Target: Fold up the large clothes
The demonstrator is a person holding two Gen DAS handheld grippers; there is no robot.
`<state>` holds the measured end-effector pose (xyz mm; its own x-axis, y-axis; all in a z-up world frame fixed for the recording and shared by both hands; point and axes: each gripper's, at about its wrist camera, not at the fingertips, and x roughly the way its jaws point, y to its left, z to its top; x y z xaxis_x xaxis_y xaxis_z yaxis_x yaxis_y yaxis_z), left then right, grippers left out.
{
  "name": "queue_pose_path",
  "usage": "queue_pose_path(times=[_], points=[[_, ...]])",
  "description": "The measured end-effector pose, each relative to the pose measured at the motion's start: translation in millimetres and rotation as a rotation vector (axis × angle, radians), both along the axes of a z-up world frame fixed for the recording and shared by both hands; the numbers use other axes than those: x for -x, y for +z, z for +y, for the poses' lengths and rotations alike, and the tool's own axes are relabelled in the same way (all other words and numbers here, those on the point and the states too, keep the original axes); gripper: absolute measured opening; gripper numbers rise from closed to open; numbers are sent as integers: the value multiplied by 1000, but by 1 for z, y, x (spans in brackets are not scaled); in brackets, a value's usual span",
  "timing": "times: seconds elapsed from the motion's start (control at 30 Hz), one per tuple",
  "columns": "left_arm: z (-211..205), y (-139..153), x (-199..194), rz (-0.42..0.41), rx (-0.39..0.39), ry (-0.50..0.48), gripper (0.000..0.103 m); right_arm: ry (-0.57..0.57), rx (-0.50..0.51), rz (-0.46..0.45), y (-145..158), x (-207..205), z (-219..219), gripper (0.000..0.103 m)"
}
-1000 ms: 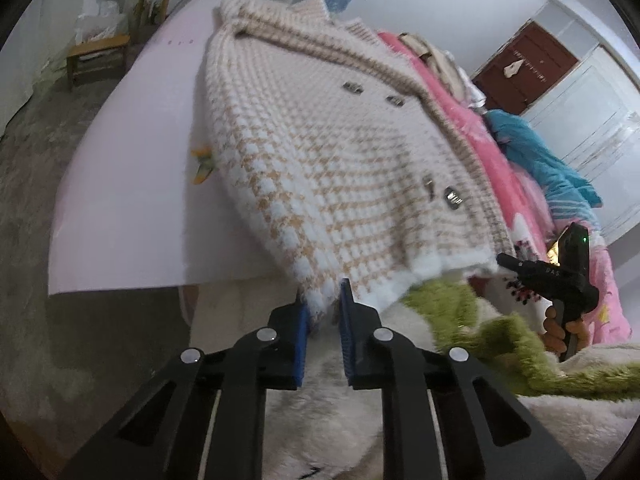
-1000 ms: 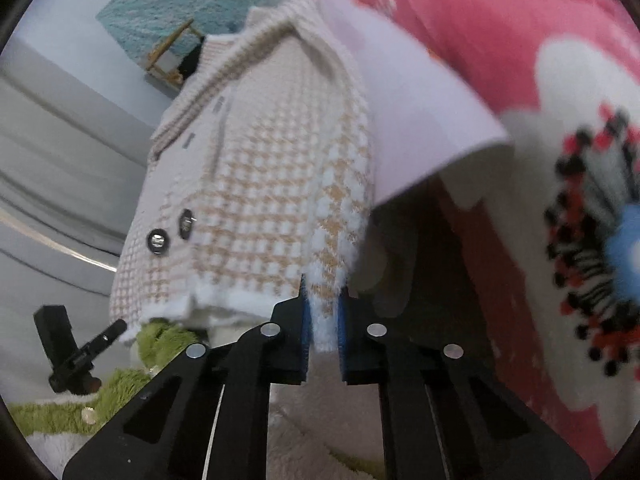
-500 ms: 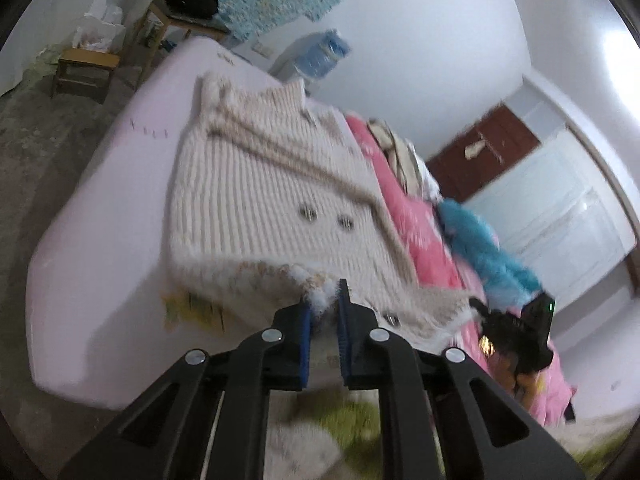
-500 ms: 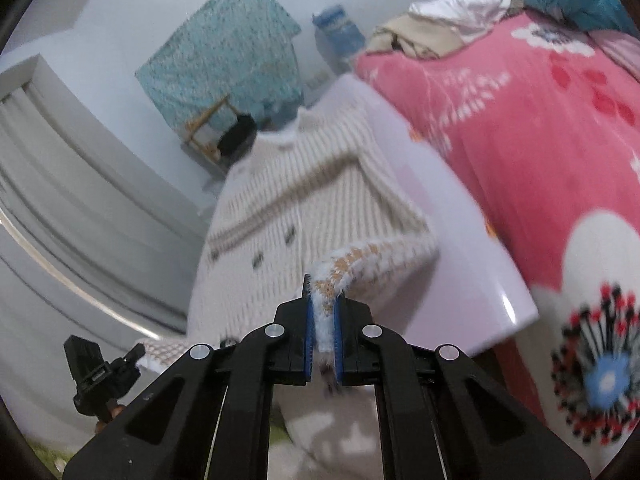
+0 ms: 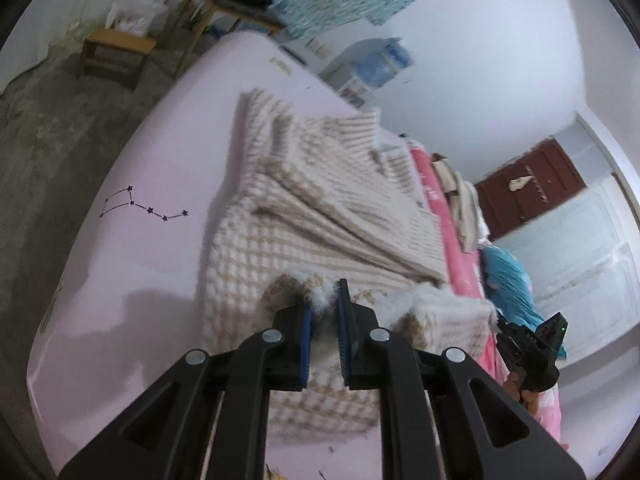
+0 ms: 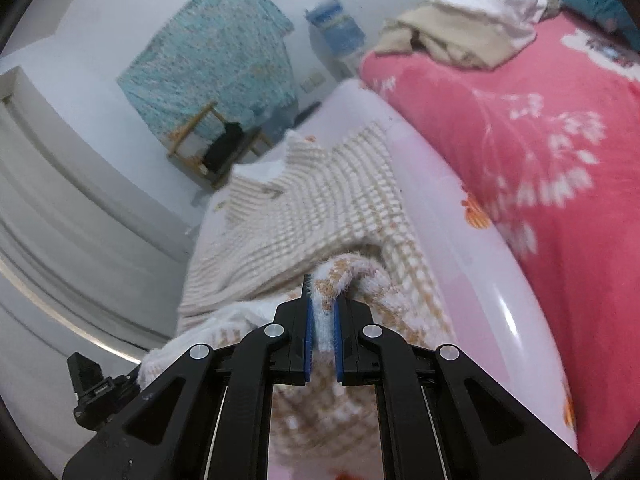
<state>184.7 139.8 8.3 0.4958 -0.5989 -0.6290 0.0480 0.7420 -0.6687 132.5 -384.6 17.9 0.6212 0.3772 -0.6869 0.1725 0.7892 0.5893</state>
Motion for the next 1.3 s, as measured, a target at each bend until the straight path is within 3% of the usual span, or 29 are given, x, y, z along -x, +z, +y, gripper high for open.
queue_pose_path(times=[0.2, 0.37, 0.4, 0.47, 0.5, 0.63, 0.8, 0.93, 1.03, 1.13, 1.3], points=[[4, -37, -36, 105, 30, 9, 14, 9, 25, 104, -50, -38, 3, 7], [11, -49, -44, 165, 110, 1, 24, -1, -17, 135, -64, -39, 0, 10], [14, -48, -44, 164, 129, 4, 30, 0, -31, 134, -63, -39, -1, 13], [22, -40, -41, 128, 112, 40, 57, -8, -55, 128, -59, -35, -5, 23], [28, -32, -38, 90, 88, 69, 59, -14, -57, 123, -55, -33, -7, 32], [39, -11, -24, 31, 90, 77, 60, -56, 1, 77, -31, -15, -11, 59], [19, 3, 22, -18, 26, -38, 60, -67, 63, 66, -8, 32, -12, 61], [-1, -8, 62, 18, 46, -131, 61, -75, 65, 100, -10, 78, -11, 63], [-5, -33, 80, 84, 104, -121, 63, -80, 44, 143, -24, 95, -8, 64], [-2, -59, 78, 154, 211, -63, 63, -102, -21, 189, -45, 103, -12, 64], [14, -76, 67, 149, 403, 38, 63, -143, -130, 149, -57, 94, -22, 64]])
